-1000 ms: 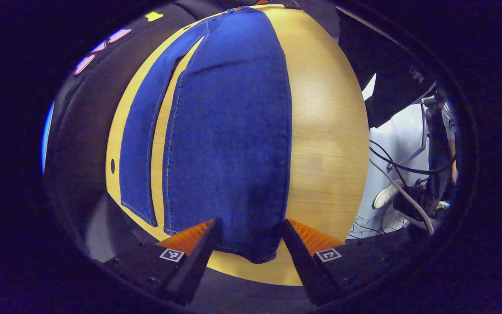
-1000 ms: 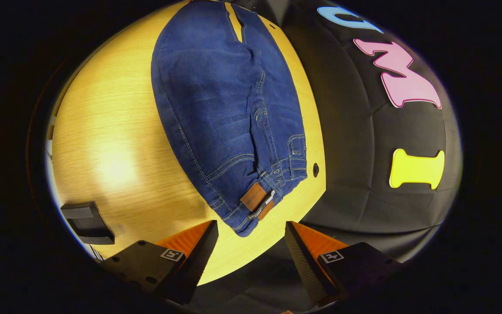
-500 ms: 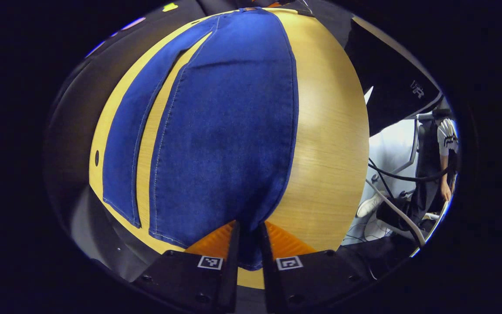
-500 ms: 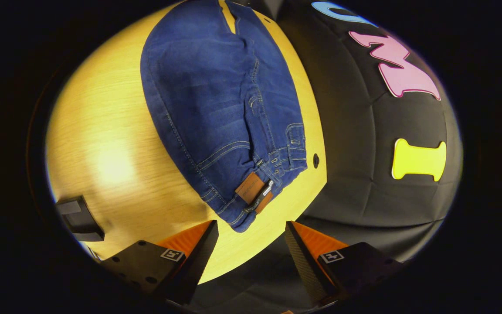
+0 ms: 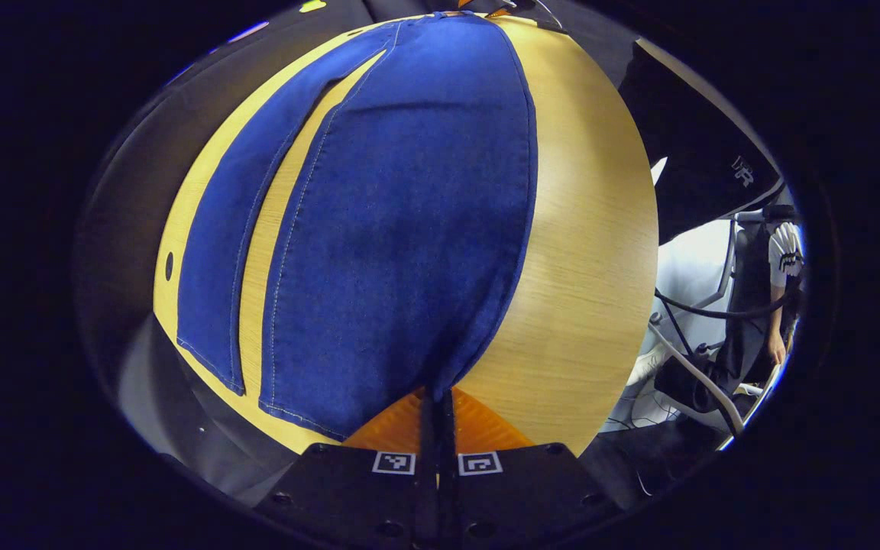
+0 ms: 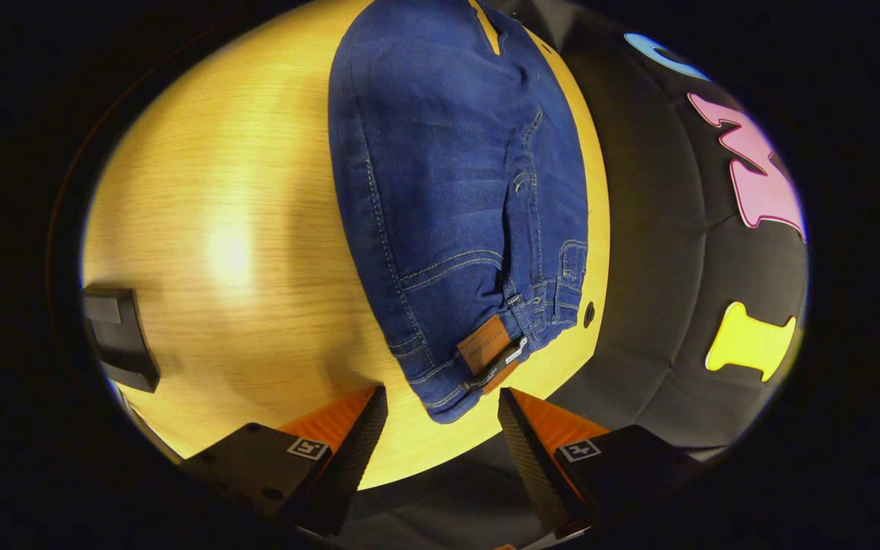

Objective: Grasp the waist and the cuffs of the jeans and fold them to make the two legs overlap; first hold the waist and fold one-third of the jeans toward the cuffs, then hold the cuffs and fold the remaining one-third in the same direction to finish folding.

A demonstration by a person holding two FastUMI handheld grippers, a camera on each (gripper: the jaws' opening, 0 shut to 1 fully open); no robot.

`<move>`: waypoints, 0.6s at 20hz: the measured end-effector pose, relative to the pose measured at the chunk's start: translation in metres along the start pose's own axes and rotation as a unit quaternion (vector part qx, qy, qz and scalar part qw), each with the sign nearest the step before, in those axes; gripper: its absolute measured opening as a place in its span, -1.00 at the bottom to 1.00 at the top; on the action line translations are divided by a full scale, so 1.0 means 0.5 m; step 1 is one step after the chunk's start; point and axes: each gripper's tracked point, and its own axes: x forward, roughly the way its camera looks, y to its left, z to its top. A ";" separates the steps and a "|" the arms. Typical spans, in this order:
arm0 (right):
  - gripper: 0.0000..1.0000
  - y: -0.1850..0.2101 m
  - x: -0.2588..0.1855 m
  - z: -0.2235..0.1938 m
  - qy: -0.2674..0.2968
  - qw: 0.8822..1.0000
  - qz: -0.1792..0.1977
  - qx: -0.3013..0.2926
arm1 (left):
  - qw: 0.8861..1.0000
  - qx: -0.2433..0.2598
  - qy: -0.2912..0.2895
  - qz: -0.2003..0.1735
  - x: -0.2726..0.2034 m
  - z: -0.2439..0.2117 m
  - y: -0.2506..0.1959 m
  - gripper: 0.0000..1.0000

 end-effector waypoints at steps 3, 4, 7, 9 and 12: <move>0.84 -0.011 0.018 0.012 0.007 0.999 0.026 -0.024 | 1.000 -0.005 -0.002 0.005 0.000 0.005 -0.003 -0.88; 0.84 -0.009 0.022 0.019 0.001 0.998 0.040 -0.045 | 1.000 -0.010 -0.003 0.005 -0.001 0.003 0.000 -0.88; 0.75 0.009 0.028 0.024 0.003 0.993 0.095 -0.075 | 1.000 -0.018 -0.005 -0.002 0.001 0.004 -0.004 -0.88; 0.61 0.021 0.029 0.018 0.021 0.990 0.124 -0.058 | 1.000 -0.011 -0.006 0.000 0.001 0.006 -0.001 -0.87; 0.39 0.043 0.025 0.010 0.027 0.987 0.150 -0.055 | 1.000 -0.015 -0.011 0.001 0.000 0.007 -0.001 -0.88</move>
